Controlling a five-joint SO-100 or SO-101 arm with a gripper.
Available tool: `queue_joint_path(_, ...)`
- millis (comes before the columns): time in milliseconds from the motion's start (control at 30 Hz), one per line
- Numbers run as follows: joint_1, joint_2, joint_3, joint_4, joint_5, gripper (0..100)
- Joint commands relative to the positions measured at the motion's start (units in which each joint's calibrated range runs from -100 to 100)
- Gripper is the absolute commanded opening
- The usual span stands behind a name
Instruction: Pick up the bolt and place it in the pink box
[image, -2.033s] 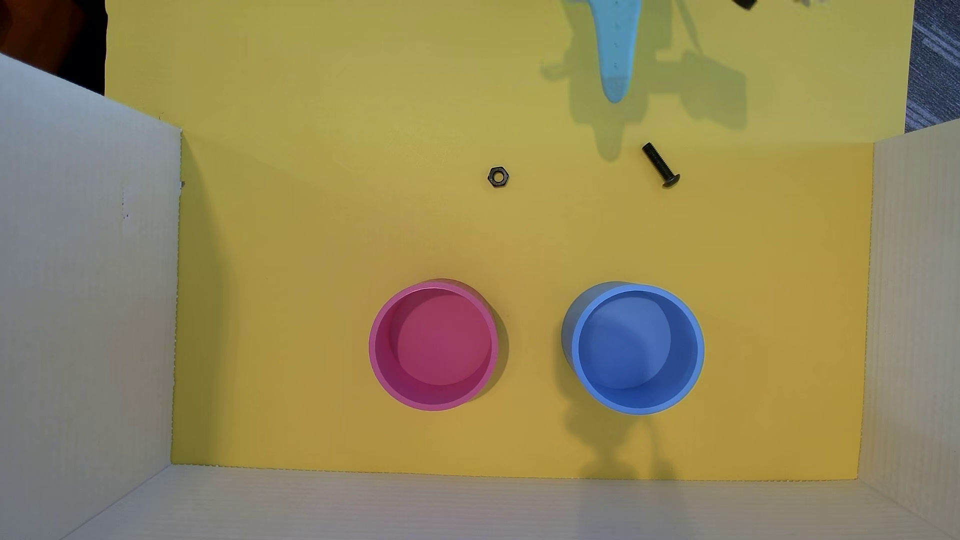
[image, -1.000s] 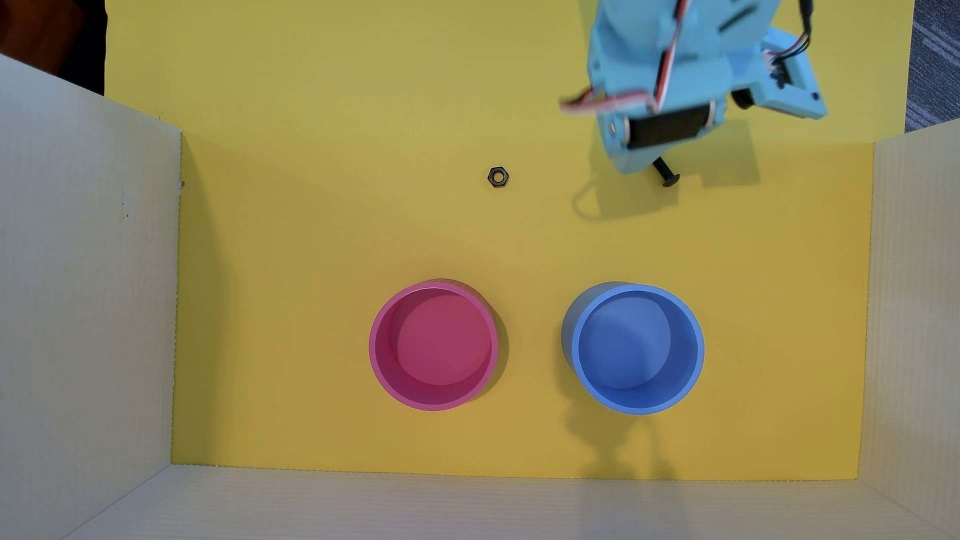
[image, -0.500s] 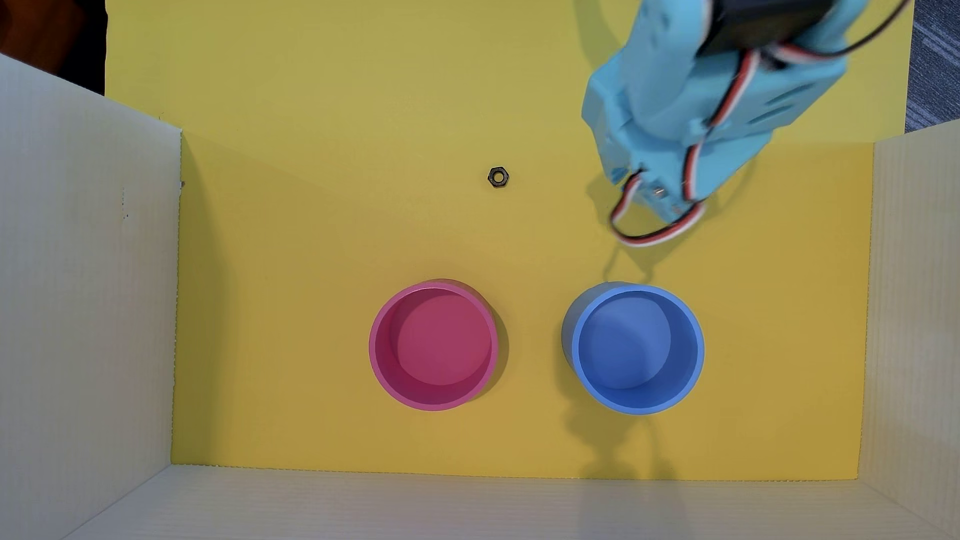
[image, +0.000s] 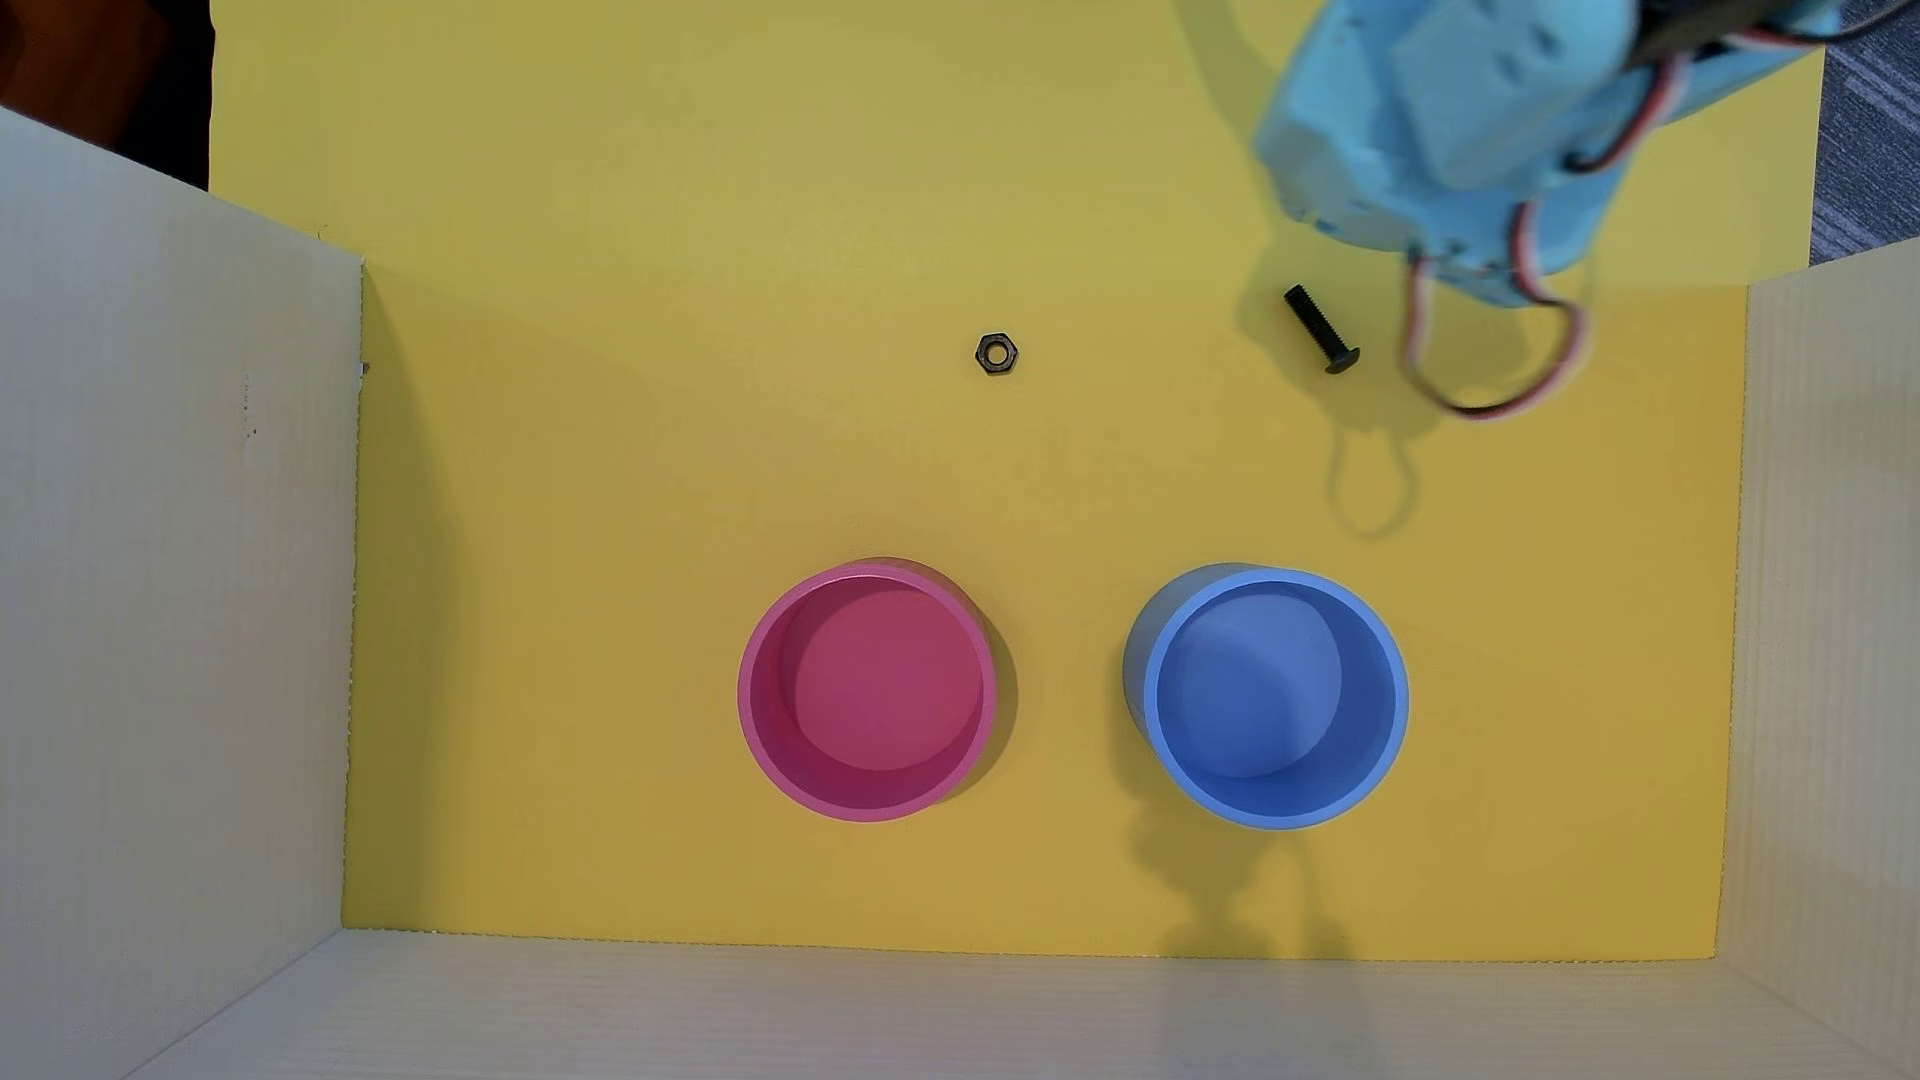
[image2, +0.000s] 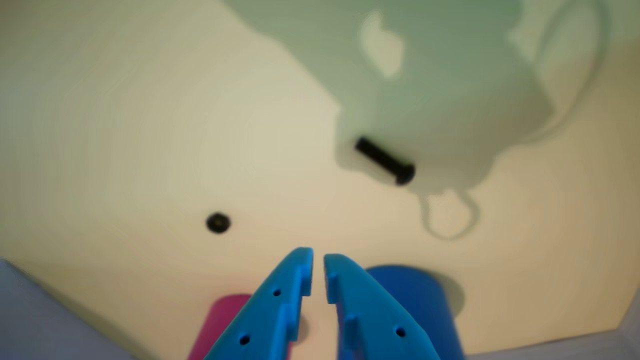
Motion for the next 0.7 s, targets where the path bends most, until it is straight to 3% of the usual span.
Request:
queue_joint_path(0, -0.3, 0.2, 2.6, -4.0, 0.1, 2)
queue_joint_path(100, 0.0, 3.1, 4.4, -6.2, 0.1, 4)
queue_joint_path(300, 0.0, 10.8, 2.6, -8.1, -0.2, 19)
queue_joint_path(667, -0.1, 16.4, 1.1, -13.3, -0.2, 19)
